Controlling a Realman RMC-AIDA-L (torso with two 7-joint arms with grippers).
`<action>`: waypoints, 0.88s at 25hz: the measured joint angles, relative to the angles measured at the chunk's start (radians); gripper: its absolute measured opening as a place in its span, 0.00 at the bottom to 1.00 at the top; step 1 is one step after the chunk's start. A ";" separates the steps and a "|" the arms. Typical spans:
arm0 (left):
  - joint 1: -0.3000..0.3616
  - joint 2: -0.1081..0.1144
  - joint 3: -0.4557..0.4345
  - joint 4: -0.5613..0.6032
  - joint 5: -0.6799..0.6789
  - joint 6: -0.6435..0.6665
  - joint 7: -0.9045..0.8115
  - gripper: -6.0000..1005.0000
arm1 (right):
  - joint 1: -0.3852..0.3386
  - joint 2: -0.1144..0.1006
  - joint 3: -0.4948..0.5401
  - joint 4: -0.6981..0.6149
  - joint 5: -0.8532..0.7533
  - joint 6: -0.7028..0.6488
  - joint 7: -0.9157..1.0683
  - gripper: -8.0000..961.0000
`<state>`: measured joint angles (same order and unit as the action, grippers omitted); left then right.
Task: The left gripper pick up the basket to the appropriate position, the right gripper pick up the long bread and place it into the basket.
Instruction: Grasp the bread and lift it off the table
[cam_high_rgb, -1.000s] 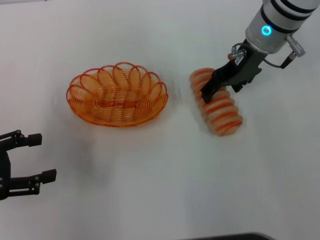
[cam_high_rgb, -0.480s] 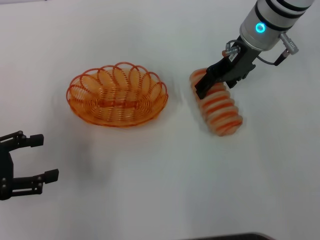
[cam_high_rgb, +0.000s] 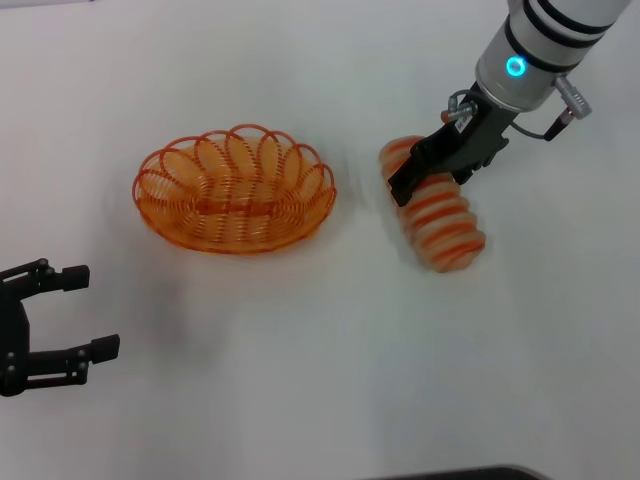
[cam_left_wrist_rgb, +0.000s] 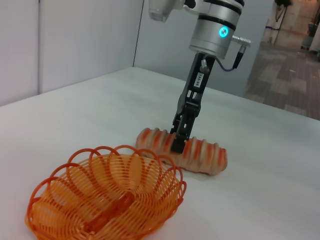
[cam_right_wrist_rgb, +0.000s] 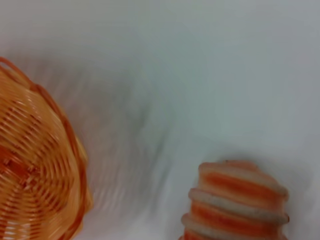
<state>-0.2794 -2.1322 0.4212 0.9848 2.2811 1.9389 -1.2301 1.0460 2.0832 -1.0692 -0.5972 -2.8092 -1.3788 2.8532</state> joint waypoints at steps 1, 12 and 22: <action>0.000 0.000 0.000 0.000 0.000 -0.001 0.000 0.88 | 0.000 0.000 0.000 0.006 0.000 0.005 0.000 0.98; -0.001 0.000 0.001 -0.003 0.000 -0.008 0.000 0.88 | 0.007 0.002 0.001 0.025 0.002 0.040 0.004 0.95; -0.003 0.000 0.001 -0.004 0.000 -0.022 0.000 0.88 | 0.012 0.003 0.012 0.044 0.004 0.071 0.006 0.77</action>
<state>-0.2823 -2.1323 0.4218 0.9806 2.2810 1.9172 -1.2302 1.0585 2.0864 -1.0574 -0.5529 -2.8048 -1.3083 2.8594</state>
